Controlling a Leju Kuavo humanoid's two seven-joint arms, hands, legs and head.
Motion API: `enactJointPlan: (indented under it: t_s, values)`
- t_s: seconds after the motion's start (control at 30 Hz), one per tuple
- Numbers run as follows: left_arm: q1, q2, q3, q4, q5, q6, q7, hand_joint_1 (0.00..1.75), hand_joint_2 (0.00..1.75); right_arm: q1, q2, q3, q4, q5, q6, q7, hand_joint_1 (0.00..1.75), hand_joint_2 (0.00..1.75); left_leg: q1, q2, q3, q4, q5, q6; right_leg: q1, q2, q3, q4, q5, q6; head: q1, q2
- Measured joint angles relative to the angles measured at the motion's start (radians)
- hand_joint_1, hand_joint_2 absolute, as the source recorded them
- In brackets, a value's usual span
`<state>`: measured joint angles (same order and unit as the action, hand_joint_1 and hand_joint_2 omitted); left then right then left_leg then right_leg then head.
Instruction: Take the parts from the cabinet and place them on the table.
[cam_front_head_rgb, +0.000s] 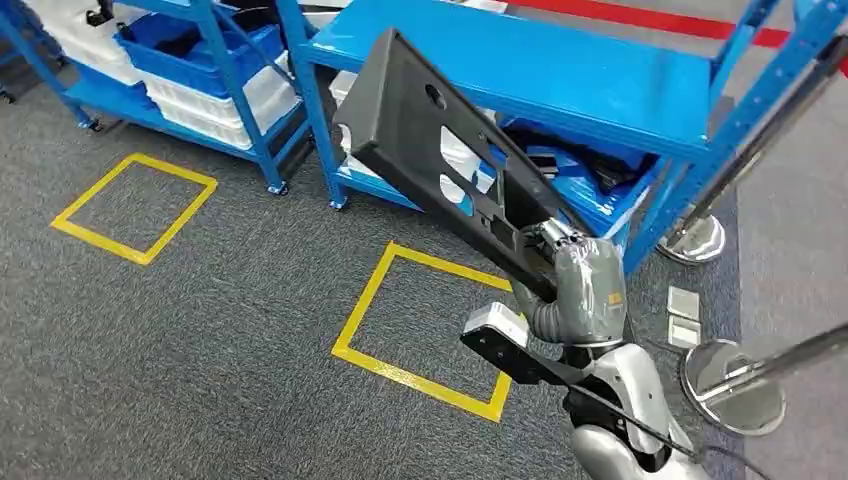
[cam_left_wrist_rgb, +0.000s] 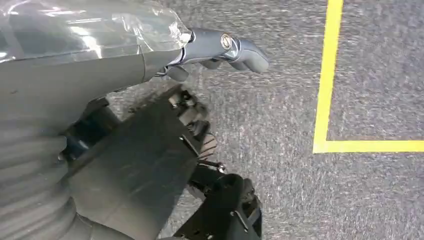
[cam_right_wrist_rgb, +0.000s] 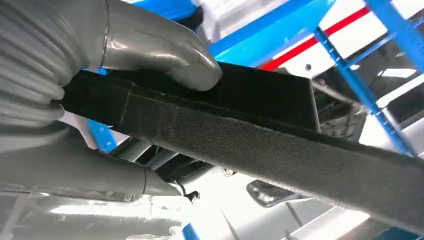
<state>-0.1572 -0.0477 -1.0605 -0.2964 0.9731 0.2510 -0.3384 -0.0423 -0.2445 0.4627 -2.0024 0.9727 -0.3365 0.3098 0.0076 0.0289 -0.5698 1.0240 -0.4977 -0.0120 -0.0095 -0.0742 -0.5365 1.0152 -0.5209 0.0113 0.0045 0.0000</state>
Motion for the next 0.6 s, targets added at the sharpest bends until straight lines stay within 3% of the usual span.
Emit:
enactJointPlan:
  t_s: [0.07,0.1,0.13,0.17,0.23,0.27,0.3,0.37,0.4,0.43,0.53,0.57,0.6]
  values:
    - [0.002,0.000,0.000,0.000,0.001,0.001,0.000,0.00,1.75,-0.001,0.000,0.000,0.000,0.000,0.002,0.000,1.75,1.75,0.000,-0.012,-0.004,-0.006,0.006,0.016,-0.006,-0.012,0.001,-0.002,0.000,0.011,0.000,0.000]
    - [0.002,0.000,0.000,0.000,0.002,0.001,0.000,0.00,1.75,-0.002,0.000,-0.001,0.000,0.000,0.003,0.000,1.75,1.75,0.004,-0.015,-0.002,-0.011,0.012,0.025,-0.011,0.018,-0.001,0.011,-0.020,0.018,0.001,0.000]
    - [0.001,0.000,0.000,0.000,0.002,0.002,0.000,0.00,1.75,-0.002,0.000,0.000,0.000,0.000,0.003,0.000,1.75,1.75,0.004,-0.020,-0.005,-0.013,0.015,0.031,-0.011,0.047,-0.020,0.052,-0.054,0.019,0.008,0.000]
    - [0.000,0.000,0.000,0.000,0.002,0.002,0.000,0.00,1.75,-0.002,0.000,0.000,0.000,0.000,0.004,0.001,1.75,1.75,0.004,-0.024,-0.007,-0.013,0.016,0.034,-0.012,0.061,-0.051,0.122,-0.094,0.019,0.015,0.000]
    - [0.001,0.000,0.000,0.000,0.002,0.002,0.000,0.00,1.75,0.001,-0.001,-0.001,0.000,0.000,0.006,0.002,1.75,1.75,0.000,-0.038,-0.011,-0.012,0.017,0.037,-0.011,0.069,-0.122,0.277,-0.156,0.021,0.031,0.000]
    - [0.002,0.000,0.000,0.000,0.002,0.002,0.000,0.00,1.75,0.002,-0.001,-0.001,0.000,0.000,0.007,0.003,1.75,1.75,-0.002,-0.044,-0.012,-0.012,0.018,0.038,-0.011,0.069,-0.137,0.311,-0.156,0.021,0.033,0.000]
    - [0.003,0.000,0.000,0.000,0.002,0.003,0.000,0.00,1.75,0.004,-0.001,-0.001,0.000,0.000,0.008,0.005,1.75,1.75,-0.002,-0.054,-0.012,-0.011,0.018,0.038,-0.011,0.069,-0.128,0.291,-0.130,0.020,0.036,0.000]
    - [0.002,0.000,0.000,0.000,0.002,0.004,0.000,0.00,1.75,0.003,-0.001,-0.001,0.000,0.000,0.008,0.006,1.75,1.75,-0.002,-0.074,-0.010,-0.006,0.018,0.037,-0.011,0.078,-0.054,0.132,-0.035,0.012,0.042,0.000]
    - [0.001,0.000,0.000,0.000,0.002,0.005,0.000,0.00,1.75,0.003,-0.001,-0.001,0.000,0.000,0.008,0.006,1.75,1.75,-0.001,-0.081,-0.012,-0.003,0.017,0.036,-0.013,0.102,-0.016,0.045,0.005,0.008,0.047,0.000]
    - [0.001,0.000,0.000,0.000,0.003,0.005,0.000,0.00,1.75,0.004,-0.001,-0.001,0.000,0.000,0.008,0.006,1.75,1.75,-0.003,-0.086,-0.018,-0.002,0.019,0.030,-0.013,0.145,-0.007,0.023,-0.009,0.006,0.049,0.000]
    - [0.004,0.000,0.000,0.000,0.003,0.009,0.000,0.00,1.75,0.008,-0.001,-0.002,0.000,0.001,0.010,0.008,1.75,1.75,0.004,-0.110,-0.034,0.000,0.030,0.011,-0.007,0.128,-0.012,0.010,-0.005,0.004,0.047,0.000]
    - [0.006,0.000,0.000,0.000,0.004,0.011,0.000,0.00,1.75,0.008,-0.001,-0.003,0.000,0.003,0.009,0.009,1.75,1.75,0.000,-0.119,-0.035,-0.003,0.033,0.003,-0.009,0.119,-0.011,0.003,0.000,-0.003,0.046,0.000]
    - [0.007,0.000,0.000,0.000,0.005,0.012,0.000,0.00,1.75,0.008,0.000,-0.006,0.000,0.006,0.009,0.011,1.75,1.75,0.002,-0.100,-0.036,0.008,0.021,-0.001,-0.017,0.105,-0.006,-0.006,0.006,-0.012,0.044,0.000]
